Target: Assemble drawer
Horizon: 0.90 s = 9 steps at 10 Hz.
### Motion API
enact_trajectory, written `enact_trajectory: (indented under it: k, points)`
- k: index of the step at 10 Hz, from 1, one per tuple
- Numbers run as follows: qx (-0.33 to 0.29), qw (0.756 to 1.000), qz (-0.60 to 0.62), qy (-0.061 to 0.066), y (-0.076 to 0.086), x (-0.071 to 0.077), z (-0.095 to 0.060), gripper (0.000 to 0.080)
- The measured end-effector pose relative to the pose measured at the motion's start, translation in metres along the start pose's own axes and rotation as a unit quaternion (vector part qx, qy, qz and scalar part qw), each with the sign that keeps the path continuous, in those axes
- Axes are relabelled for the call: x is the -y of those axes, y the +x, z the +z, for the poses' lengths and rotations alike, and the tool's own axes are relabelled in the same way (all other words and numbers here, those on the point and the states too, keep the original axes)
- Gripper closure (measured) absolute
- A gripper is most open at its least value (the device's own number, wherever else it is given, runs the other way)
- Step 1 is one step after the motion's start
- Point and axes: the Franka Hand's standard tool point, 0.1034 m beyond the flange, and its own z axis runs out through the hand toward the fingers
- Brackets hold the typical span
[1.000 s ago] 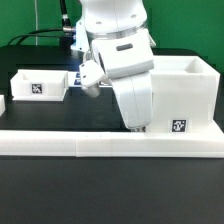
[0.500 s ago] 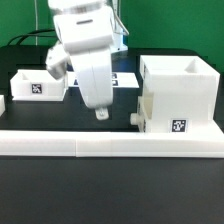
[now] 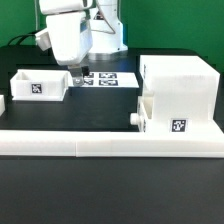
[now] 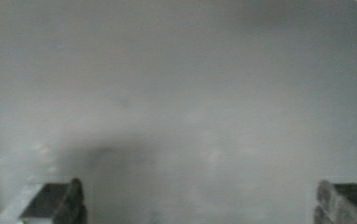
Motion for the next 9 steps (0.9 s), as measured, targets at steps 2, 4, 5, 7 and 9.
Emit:
enact_trajectory:
  k: [2, 4, 5, 7, 9]
  points:
    - [-0.001, 1.0, 0.017, 0.0, -0.001, 0.0, 0.001, 0.015]
    - [0.004, 0.994, 0.104, -0.017, -0.025, 0.008, 0.002, 0.015]
    - [0.011, 0.986, 0.164, -0.026, -0.042, 0.025, -0.001, 0.015]
    - [0.019, 0.963, 0.266, -0.041, -0.056, 0.05, -0.007, 0.015]
    - [0.018, 0.943, 0.331, -0.039, -0.056, 0.058, -0.006, 0.015]
